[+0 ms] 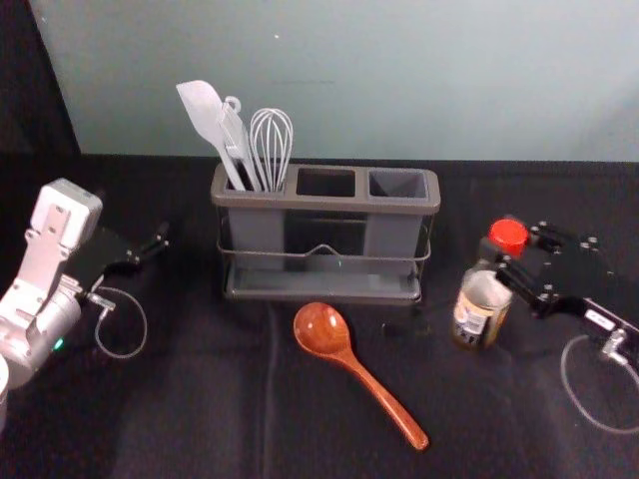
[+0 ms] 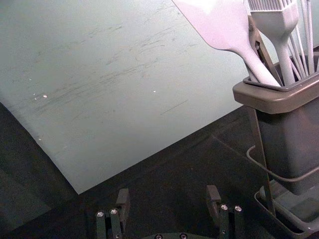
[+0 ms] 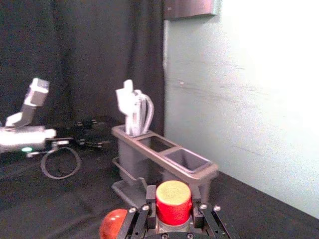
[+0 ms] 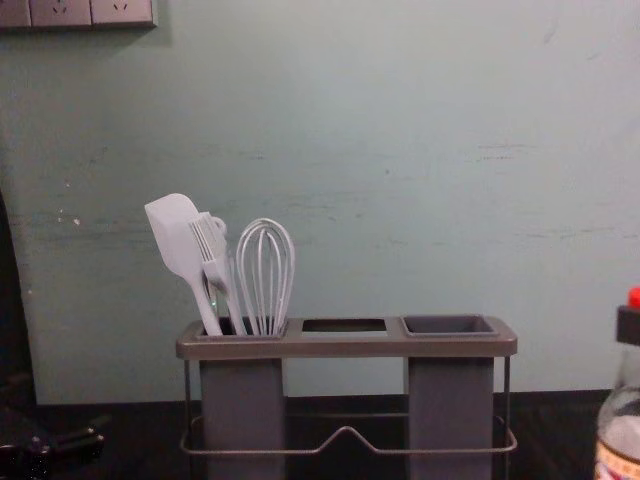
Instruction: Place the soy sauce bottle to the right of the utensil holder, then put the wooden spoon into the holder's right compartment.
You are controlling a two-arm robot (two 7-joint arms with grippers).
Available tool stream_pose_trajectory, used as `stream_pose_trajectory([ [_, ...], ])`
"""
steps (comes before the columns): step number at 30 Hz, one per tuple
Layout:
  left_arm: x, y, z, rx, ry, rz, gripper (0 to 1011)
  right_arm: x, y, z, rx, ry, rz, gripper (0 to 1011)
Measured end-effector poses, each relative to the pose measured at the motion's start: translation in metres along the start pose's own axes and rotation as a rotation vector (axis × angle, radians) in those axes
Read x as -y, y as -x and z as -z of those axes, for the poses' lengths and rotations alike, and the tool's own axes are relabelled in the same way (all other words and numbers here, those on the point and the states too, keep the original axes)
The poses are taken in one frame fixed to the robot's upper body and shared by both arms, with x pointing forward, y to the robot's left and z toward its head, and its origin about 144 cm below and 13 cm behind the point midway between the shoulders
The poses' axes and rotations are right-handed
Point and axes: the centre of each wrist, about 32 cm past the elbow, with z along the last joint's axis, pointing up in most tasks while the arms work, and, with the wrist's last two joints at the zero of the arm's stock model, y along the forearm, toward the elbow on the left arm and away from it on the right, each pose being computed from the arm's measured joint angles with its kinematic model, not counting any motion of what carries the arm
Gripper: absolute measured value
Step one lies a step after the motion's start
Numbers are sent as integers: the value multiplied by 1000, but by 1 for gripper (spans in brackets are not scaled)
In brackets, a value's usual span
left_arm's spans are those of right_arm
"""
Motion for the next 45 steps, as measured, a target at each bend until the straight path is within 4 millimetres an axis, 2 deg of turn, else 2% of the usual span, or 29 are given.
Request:
stream_pose_trajectory([
  [6, 0, 0, 0, 0, 0, 0, 1005, 5, -10, 4, -1, 2, 56, 390],
  [12, 0, 0, 0, 0, 0, 0, 1005, -3, -24, 8, -2, 3, 88, 390],
  [29, 0, 0, 0, 0, 0, 0, 1005, -55, -58, 25, -23, 19, 124, 390],
  [35, 0, 0, 0, 0, 0, 0, 1005, -67, -61, 29, -21, 8, 129, 390],
  [45, 0, 0, 0, 0, 0, 0, 1005, -73, -64, 37, -26, 6, 139, 390],
])
